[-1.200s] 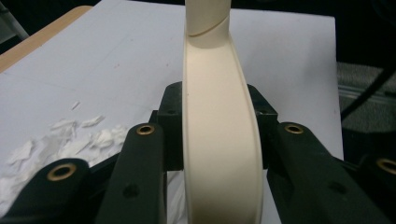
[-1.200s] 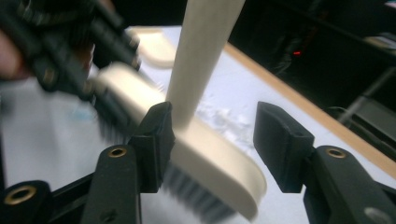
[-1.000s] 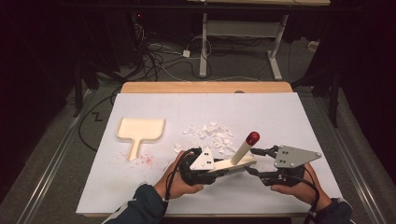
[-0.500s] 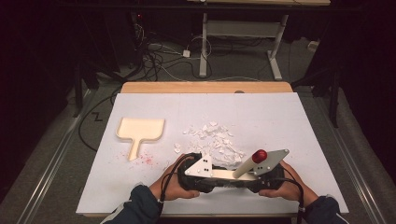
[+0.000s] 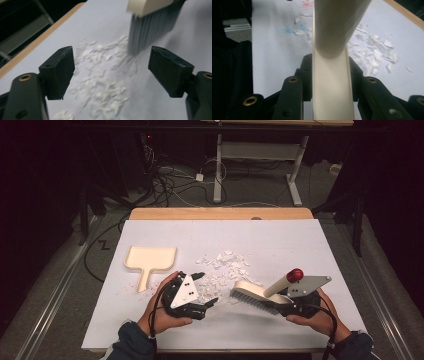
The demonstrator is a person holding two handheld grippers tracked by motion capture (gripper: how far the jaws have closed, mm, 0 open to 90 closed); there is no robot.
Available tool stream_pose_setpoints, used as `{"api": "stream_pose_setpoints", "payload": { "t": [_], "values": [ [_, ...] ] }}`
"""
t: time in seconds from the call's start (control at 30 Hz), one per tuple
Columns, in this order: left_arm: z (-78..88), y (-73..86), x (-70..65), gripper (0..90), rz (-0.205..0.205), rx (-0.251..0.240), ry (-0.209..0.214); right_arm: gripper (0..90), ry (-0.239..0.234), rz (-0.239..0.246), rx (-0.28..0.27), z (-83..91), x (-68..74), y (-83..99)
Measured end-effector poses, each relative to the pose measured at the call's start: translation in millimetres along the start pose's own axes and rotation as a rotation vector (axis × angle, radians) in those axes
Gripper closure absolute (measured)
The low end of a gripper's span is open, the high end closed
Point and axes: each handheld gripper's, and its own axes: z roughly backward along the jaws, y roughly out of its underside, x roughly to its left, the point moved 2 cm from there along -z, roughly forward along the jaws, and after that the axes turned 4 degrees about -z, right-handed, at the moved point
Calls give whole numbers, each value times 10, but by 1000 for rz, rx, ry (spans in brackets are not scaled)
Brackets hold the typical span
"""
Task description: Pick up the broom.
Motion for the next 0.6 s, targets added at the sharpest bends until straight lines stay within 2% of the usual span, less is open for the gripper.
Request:
{"api": "stream_pose_setpoints", "payload": {
  "t": [0.07, 0.1, 0.2, 0.23, 0.37, 0.4, 0.43, 0.6],
  "values": [
    [49, 82, 35, 186, 4, 13, -28, 679, 18, -8, -5, 38, -14, 9],
    [49, 82, 35, 175, 4, 13, -28, 678, 25, -13, -2, 49, -21, 13],
    [126, 232, 83, 175, 27, 33, -85, 678, 53, -26, 4, 94, -37, 20],
    [161, 323, 104, 175, 43, 53, -122, 678, 54, -28, 8, 109, -45, 23],
    [211, 447, 114, 175, 49, 79, -157, 679, 67, -31, 3, 139, -56, 25],
    [229, 482, 113, 175, 54, 82, -164, 679, 84, -33, 0, 166, -59, 30],
    [266, 544, 110, 175, 58, 91, -182, 679, 87, -39, 2, 182, -69, 36],
    [316, 666, 106, 171, 71, 117, -209, 679, 127, -68, -7, 249, -131, 55]
  ]
}}
